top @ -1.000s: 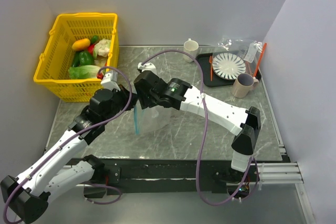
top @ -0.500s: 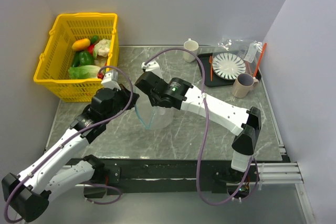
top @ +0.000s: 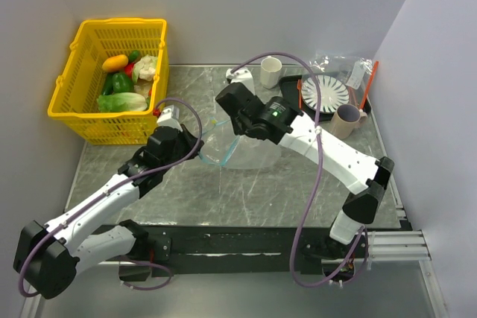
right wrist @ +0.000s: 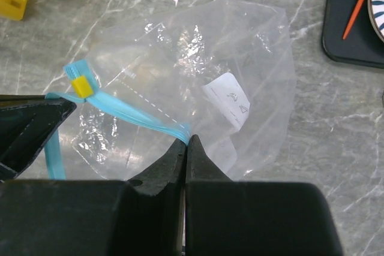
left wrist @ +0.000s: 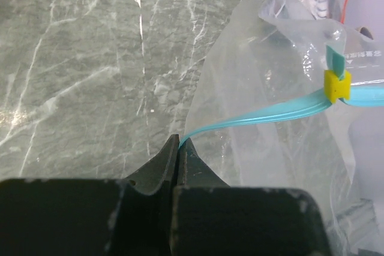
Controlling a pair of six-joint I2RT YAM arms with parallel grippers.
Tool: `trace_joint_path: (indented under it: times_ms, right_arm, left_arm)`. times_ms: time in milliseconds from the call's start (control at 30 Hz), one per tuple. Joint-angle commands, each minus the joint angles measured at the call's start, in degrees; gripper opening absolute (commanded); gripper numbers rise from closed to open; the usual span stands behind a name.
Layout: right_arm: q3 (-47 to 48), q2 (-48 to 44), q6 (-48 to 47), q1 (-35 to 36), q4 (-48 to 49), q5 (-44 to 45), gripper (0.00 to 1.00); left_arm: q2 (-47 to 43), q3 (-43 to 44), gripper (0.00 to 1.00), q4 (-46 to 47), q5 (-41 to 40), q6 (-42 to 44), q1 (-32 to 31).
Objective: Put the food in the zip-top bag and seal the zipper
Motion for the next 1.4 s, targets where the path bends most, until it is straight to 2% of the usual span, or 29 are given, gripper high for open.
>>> trace_joint_path:
  times_ms: [0, 133, 233, 267, 333, 367, 433, 467, 667, 867, 1000, 1067, 1233, 1300, 1367]
  right_arm:
    - [-1.5, -4.3, -1.2, -2.9, 1.1, 0.8, 0.00]
    - [-2.9, -5.6, -2.3, -4.0, 2.5, -0.6, 0.00]
    - [-4.4, -4.5, -1.9, -3.9, 2.9, -2.8, 0.00]
    - [-5.1, -3.8, -1.7, -3.9, 3.1, -3.3, 0.00]
    - [-7.8, -3.5, -1.5, -3.9, 5.4, -5.0, 0.00]
    - [-8.7, -3.4, -1.4, -3.9, 6.4, -5.4, 0.00]
    - [-10.6, -3.4, -1.2, -3.9, 8.4, -6.0, 0.00]
    - [-11.0, -3.0, -1.2, -4.0, 8.9, -6.2, 0.00]
    - [-12.6, -1.3, -1.8, -4.7, 11.3, -7.1, 0.00]
    - [-14.3, -0.7, -2.3, -5.9, 13.3, -8.9, 0.00]
    - [-15.3, -1.0, -2.8, -6.2, 14.4, -9.4, 0.00]
    - [-14.1, -0.4, -3.0, -6.7, 13.2, -9.6, 0.00]
    - [-14.3, -1.6, -3.2, -6.7, 13.4, -8.9, 0.00]
    - [-13.8, -1.8, -3.3, -6.9, 12.3, -9.1, 0.00]
    - [-14.7, -2.7, -3.4, -6.9, 13.0, -9.0, 0.00]
  left_arm:
    - [0.4, -1.4, 0.01, 3.8, -0.1, -0.7, 0.0]
    - [0.5, -2.2, 0.02, 5.2, 1.7, -0.7, 0.0]
    - [0.4, -1.1, 0.28, 7.3, 5.4, 0.0, 0.0]
    - [0.3, -0.7, 0.44, 7.4, 6.1, 0.3, 0.0]
    - [-0.1, 1.1, 0.52, 6.1, 7.6, 0.5, 0.0]
    - [-0.2, 1.9, 0.61, 5.7, 7.8, 0.7, 0.0]
    - [-0.8, 4.0, 0.69, 3.2, 7.9, 0.8, 0.0]
    - [-1.0, 4.9, 0.77, 0.9, 7.9, 1.1, 0.0]
    - [-4.9, 12.3, 0.98, -8.9, 5.4, 2.4, 0.0]
    - [-6.4, 23.2, 0.99, -22.0, -1.3, 6.1, 0.6]
    - [-3.2, 35.3, 0.99, -30.3, -6.5, 10.5, 4.0]
    - [-0.7, 38.7, 0.99, -33.5, -7.7, 13.0, 6.2]
    - [7.6, 52.5, 0.99, -38.3, -3.5, 18.8, 20.7]
    - [12.1, 57.2, 0.99, -38.6, 1.4, 20.0, 28.3]
    - [16.6, 61.3, 0.99, -40.7, 2.8, 21.2, 32.5]
